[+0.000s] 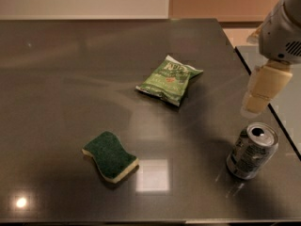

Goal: Pick green jalapeno chip bag

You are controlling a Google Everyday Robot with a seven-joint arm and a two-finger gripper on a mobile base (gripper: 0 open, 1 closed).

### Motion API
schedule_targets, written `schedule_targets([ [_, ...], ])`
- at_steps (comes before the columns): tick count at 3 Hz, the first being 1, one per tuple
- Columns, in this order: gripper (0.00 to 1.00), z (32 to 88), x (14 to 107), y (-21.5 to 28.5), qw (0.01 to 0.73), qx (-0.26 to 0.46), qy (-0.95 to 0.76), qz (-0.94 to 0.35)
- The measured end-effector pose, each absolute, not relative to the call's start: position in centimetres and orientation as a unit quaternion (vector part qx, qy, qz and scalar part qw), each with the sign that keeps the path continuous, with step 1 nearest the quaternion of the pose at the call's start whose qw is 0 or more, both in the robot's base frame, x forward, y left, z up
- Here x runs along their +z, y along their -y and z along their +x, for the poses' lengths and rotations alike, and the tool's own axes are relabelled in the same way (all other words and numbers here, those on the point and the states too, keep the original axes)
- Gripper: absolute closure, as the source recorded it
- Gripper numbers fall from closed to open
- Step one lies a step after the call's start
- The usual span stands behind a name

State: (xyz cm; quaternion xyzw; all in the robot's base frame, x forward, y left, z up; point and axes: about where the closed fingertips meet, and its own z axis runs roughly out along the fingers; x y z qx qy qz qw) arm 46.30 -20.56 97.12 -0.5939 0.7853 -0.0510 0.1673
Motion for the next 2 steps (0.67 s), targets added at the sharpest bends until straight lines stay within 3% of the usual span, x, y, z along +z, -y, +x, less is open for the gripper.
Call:
schedule_targets([
  [2,0.00,52.6,93.4,15.8,0.188,-0.035,-0.817,-0.544],
])
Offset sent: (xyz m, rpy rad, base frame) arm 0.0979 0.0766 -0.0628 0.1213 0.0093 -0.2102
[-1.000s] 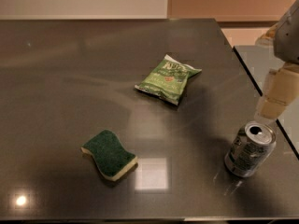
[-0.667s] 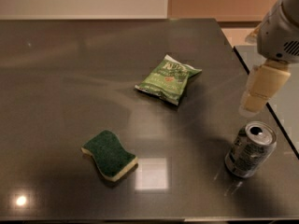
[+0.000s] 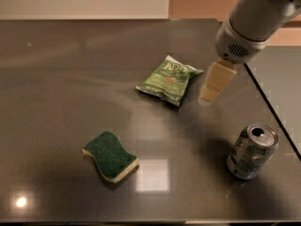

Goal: Pick green jalapeno chip bag

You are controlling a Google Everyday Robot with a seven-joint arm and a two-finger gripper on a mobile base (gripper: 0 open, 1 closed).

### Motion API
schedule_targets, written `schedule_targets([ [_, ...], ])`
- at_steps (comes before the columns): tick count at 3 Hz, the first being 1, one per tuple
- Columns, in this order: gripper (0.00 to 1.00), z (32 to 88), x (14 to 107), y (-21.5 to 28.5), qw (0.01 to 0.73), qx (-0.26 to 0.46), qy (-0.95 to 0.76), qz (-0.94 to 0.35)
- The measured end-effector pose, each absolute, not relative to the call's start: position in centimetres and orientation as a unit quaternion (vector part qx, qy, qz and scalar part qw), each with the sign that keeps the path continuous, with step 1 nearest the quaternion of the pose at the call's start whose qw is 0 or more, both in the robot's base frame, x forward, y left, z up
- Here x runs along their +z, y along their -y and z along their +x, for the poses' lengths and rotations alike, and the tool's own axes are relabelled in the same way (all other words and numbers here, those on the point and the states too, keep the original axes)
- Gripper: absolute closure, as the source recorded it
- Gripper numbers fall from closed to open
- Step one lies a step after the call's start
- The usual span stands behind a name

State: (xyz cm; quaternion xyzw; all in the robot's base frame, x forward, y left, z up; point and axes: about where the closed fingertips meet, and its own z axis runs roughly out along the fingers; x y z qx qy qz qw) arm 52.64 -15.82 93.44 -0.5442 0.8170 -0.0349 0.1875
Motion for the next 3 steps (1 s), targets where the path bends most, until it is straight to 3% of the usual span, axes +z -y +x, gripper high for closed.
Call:
schedule_targets([
  [3,0.00,58.1,88.3,10.1,0.184,0.008,-0.862,-0.473],
])
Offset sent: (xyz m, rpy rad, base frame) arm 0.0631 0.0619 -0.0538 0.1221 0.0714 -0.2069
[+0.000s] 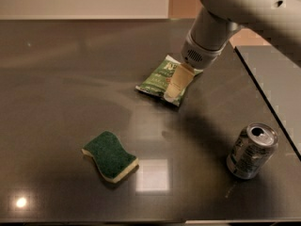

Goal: Pick green jalapeno chip bag

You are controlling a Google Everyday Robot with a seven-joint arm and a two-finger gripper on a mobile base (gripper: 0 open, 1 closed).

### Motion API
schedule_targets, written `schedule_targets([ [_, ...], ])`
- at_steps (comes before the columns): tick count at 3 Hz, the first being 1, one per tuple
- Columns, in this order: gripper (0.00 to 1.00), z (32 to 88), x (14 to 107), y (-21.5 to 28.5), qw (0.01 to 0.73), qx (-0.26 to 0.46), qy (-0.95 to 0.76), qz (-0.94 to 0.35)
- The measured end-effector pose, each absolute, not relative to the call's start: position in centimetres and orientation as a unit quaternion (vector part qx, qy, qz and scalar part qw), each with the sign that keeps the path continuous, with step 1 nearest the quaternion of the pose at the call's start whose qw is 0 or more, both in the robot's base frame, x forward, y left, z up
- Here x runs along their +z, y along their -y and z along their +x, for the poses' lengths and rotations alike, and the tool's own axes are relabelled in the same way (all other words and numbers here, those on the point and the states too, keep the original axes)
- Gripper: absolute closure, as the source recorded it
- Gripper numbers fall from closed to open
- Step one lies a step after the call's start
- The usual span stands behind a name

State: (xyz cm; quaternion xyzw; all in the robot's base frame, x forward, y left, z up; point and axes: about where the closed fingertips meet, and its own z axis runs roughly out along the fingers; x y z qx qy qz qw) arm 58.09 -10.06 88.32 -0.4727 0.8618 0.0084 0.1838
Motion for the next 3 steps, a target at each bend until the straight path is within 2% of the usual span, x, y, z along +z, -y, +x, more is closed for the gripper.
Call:
schedule_targets([
  [3,0.00,61.6,83.9,7.7,0.177,0.028,-0.855,-0.487],
])
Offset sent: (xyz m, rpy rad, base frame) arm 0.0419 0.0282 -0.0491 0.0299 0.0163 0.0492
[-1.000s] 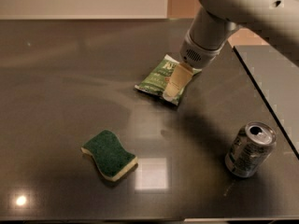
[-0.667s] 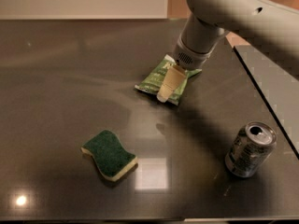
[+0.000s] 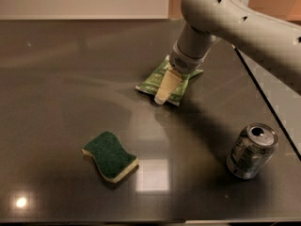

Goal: Pick green jalapeno chip bag

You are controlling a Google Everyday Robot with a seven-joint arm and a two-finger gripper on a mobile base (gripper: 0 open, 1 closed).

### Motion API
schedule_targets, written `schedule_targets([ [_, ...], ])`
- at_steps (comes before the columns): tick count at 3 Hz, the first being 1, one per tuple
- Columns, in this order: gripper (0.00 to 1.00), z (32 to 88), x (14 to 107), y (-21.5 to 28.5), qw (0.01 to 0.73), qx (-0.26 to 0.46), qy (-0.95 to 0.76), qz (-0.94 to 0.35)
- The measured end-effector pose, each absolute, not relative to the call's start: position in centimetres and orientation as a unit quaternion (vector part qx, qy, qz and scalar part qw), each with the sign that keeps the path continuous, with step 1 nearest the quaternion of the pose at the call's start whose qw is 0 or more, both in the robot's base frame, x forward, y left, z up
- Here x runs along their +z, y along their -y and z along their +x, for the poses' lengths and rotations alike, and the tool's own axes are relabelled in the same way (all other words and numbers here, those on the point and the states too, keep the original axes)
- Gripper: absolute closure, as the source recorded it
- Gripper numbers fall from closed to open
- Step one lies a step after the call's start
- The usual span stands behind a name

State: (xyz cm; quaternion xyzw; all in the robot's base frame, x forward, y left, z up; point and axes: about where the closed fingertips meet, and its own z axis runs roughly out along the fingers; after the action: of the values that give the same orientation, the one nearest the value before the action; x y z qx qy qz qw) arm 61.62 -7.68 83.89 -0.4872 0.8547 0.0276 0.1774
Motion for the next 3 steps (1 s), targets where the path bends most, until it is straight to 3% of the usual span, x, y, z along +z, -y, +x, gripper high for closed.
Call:
schedule_targets([
  [1,0.17,62.25,83.08,7.94,0.168,0.037,-0.858,-0.484],
  [3,0.64,62.34,83.56,7.55,0.159,0.058,-0.860,-0.482],
])
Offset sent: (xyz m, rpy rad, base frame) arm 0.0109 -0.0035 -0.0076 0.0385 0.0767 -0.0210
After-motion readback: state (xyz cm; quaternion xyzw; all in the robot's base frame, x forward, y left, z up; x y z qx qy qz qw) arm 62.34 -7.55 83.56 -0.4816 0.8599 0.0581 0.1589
